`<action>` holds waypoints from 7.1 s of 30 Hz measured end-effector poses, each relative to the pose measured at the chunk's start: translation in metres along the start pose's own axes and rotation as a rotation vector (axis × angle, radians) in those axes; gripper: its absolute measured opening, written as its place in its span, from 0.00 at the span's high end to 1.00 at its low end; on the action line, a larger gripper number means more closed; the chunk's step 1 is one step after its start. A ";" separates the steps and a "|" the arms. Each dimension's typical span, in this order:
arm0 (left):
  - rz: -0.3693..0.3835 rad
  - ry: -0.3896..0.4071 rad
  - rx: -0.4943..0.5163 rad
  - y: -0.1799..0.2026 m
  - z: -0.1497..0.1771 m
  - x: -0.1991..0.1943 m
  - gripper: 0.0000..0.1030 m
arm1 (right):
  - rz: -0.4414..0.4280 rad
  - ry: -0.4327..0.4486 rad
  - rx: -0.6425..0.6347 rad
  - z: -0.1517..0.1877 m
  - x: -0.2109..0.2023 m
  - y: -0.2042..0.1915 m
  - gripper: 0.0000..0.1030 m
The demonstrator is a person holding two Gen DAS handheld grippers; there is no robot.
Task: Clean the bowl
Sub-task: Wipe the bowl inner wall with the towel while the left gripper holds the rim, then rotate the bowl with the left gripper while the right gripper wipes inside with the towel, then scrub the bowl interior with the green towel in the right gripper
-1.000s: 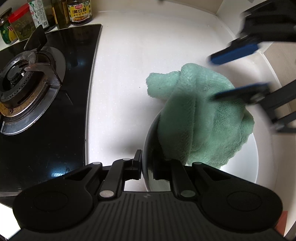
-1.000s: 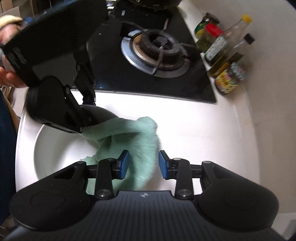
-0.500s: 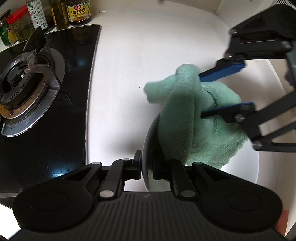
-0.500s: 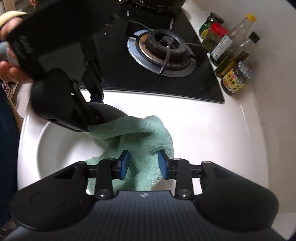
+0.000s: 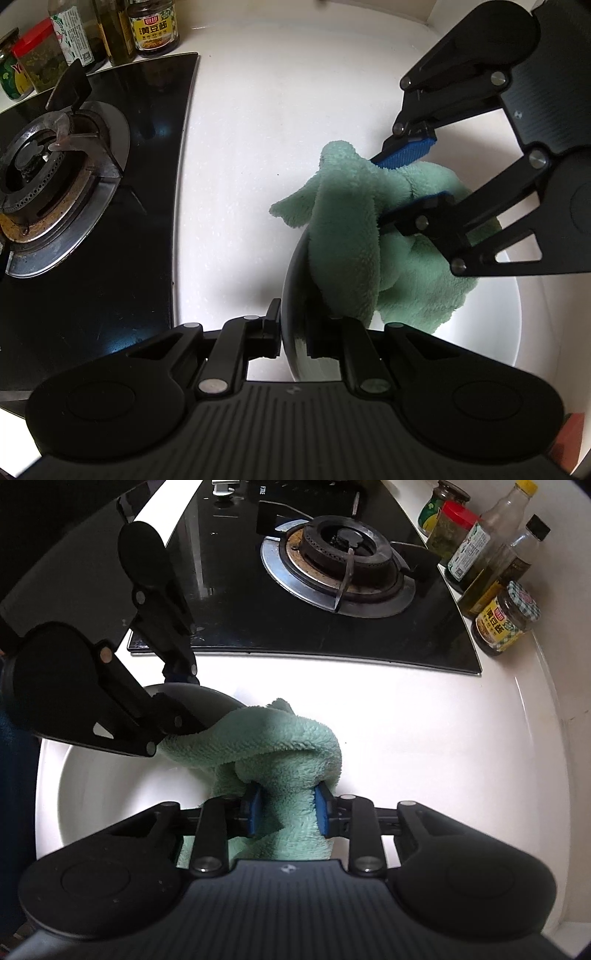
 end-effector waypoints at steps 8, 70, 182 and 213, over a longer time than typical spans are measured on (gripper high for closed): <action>-0.053 0.082 -0.157 -0.005 -0.004 -0.004 0.69 | 0.033 -0.030 0.182 0.012 -0.004 0.004 0.86; 0.068 -0.155 0.346 0.022 -0.099 0.035 0.78 | 0.034 -0.095 -0.212 0.018 0.001 -0.005 0.82; 0.193 -0.147 0.063 0.034 -0.123 0.004 0.87 | 0.145 -0.076 0.027 0.063 -0.063 -0.009 0.82; 0.272 -0.092 -0.135 -0.003 -0.092 -0.022 0.89 | 0.187 0.081 0.720 0.099 -0.118 -0.013 0.93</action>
Point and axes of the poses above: each gripper's, at about its wrist camera, not at the fingertips, and x roughly the way its jaws point, y to its right, z to its underside, the point moved 2 cm from there along x, roughly the way its jaws point, and after that the axes turned 2 degrees about -x, right-handed, at the moved point
